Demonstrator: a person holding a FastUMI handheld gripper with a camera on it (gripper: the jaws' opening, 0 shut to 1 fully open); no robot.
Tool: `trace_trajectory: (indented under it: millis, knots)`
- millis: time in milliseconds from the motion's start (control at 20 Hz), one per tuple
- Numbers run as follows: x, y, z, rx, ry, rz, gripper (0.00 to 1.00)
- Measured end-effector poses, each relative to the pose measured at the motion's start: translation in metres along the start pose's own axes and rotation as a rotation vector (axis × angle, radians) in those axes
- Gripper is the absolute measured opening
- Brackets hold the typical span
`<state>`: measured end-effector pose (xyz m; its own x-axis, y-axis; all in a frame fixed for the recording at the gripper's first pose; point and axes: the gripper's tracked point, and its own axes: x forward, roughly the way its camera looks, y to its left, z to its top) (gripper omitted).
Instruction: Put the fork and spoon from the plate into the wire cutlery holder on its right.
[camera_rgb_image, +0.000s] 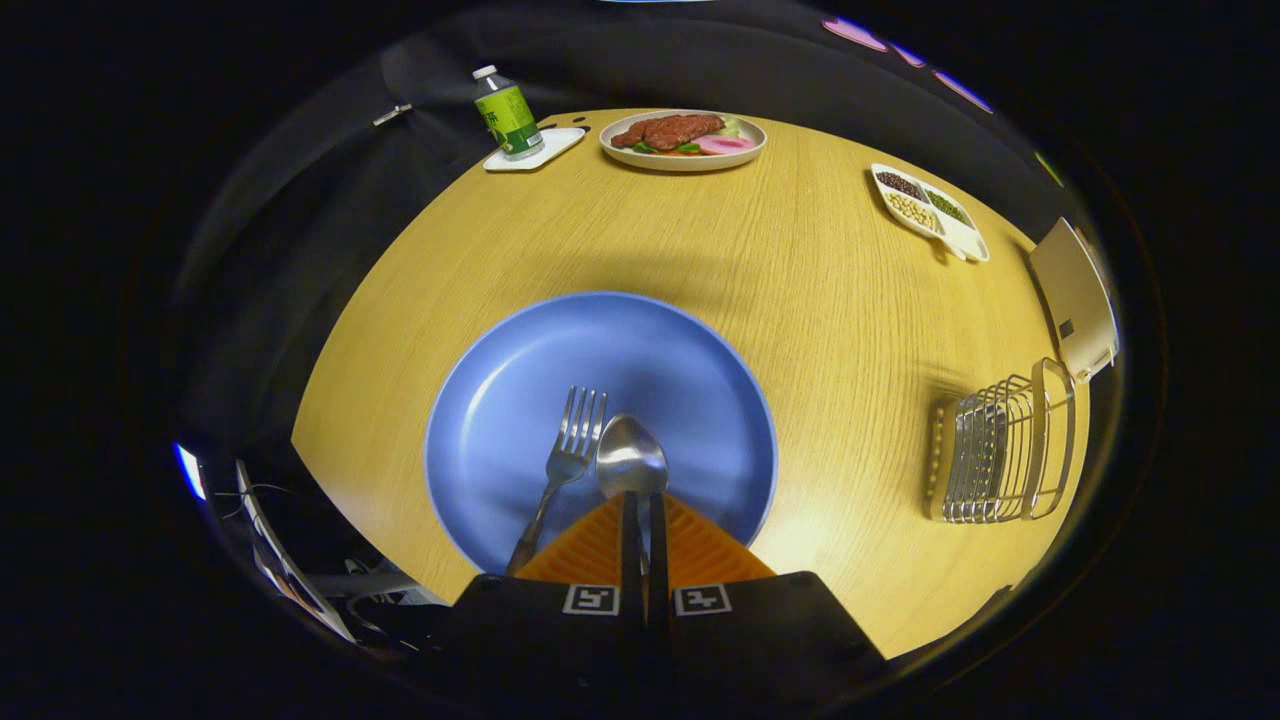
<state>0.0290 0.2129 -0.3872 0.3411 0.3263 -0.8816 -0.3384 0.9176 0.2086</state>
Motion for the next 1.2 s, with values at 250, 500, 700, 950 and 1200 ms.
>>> trace_trajectory:
  millis: [250,500,700,950,1200]
  knots:
    - [-0.011,0.007,-0.019,-0.075,0.108,0.002,0.33]
    - [0.016,-0.001,-0.026,-0.096,0.165,-0.076,0.31]
    - [0.026,0.009,-0.007,-0.109,0.109,-0.045,0.06]
    - [0.011,0.009,0.020,-0.029,0.002,0.009,0.05]
    - [-0.020,0.002,0.034,0.045,-0.065,0.059,0.05]
